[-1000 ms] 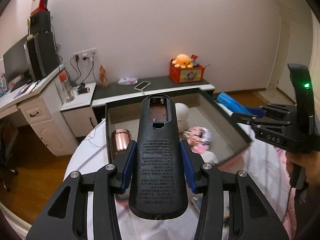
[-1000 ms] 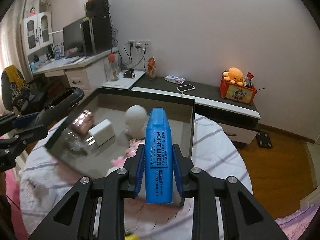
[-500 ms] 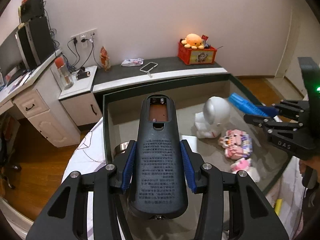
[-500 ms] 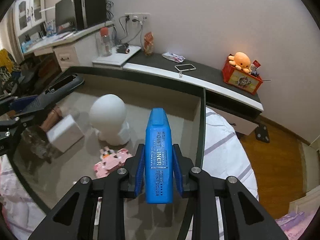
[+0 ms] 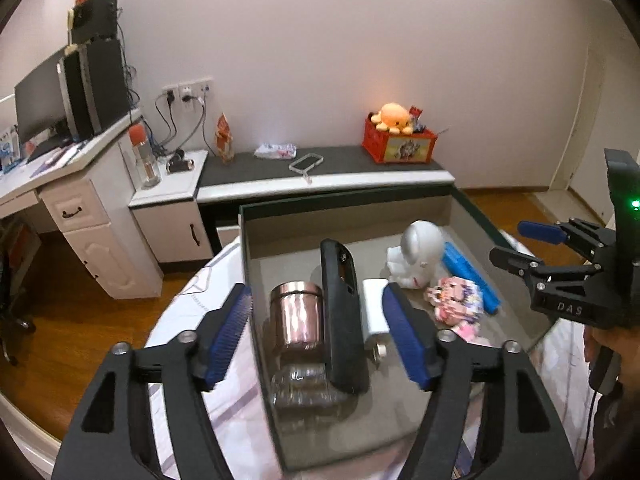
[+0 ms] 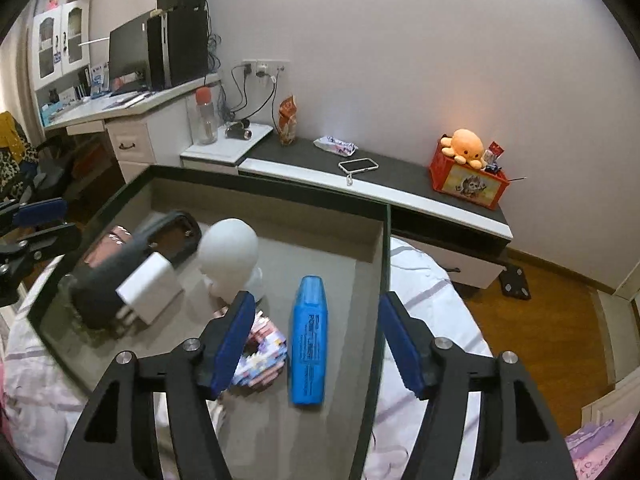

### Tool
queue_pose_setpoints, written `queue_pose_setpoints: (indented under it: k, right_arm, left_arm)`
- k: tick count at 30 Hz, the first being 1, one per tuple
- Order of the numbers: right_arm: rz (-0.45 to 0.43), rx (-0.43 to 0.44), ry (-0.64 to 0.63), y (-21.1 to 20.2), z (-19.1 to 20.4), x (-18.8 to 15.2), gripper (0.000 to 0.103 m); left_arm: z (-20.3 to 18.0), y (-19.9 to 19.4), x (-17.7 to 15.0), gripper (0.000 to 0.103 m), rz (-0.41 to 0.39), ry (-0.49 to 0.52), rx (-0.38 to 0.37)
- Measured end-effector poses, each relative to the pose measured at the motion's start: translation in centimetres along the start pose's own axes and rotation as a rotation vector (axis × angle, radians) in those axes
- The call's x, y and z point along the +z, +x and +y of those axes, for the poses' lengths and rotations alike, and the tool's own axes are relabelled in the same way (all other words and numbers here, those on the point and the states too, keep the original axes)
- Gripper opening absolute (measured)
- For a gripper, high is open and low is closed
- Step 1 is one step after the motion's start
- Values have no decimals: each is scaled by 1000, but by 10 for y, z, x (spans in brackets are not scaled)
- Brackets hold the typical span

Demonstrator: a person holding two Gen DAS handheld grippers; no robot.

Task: Organize rigid objects
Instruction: 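Carry the remote and blue highlighter into the pink box and release both, then withdraw both grippers from the box back over the bed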

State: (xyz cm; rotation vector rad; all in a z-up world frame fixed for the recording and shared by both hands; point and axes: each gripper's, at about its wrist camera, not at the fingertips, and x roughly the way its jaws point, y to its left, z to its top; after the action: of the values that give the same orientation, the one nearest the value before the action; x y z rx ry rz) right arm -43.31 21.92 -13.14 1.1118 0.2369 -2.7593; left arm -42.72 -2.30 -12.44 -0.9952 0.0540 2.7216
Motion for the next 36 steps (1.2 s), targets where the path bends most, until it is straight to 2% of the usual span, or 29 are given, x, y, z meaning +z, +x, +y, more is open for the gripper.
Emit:
queue_pose_setpoints:
  k: [1, 2, 3, 6, 8, 14, 17, 22, 27, 36]
  right_arm:
    - [-13, -2, 5, -7, 1, -1, 68]
    - [-30, -1, 11, -19, 1, -2, 71]
    - [-40, 0, 15, -25, 2, -2, 79]
    - [-102, 5, 31, -61, 9, -10, 80]
    - [-134, 3, 39, -83, 13, -17, 81]
    - [-201, 7, 80, -133, 25, -48, 86]
    - [-218, 16, 110, -153, 28, -67, 103]
    - [-237, 18, 139, -184, 37, -97, 103]
    - [-247, 22, 197, -208, 41, -132, 103]
    - [-226, -2, 215, -218, 44, -145, 103]
  left_arm:
    - [0, -8, 0, 76, -14, 2, 4]
    - [-1, -20, -3, 82, -32, 5, 9]
    - [-2, -32, -6, 85, -48, 5, 12]
    - [-8, -70, -18, 98, -114, 4, 28]
    - [-12, -94, -27, 102, -159, 11, 41]
    - [-24, -149, -66, 103, -211, 19, 63]
    - [-27, -166, -86, 103, -211, 13, 70]
    - [-32, -187, -121, 103, -193, 8, 66]
    - [-31, -197, -149, 103, -157, -25, 29]
    - [-32, -214, -157, 103, -177, -35, 27]
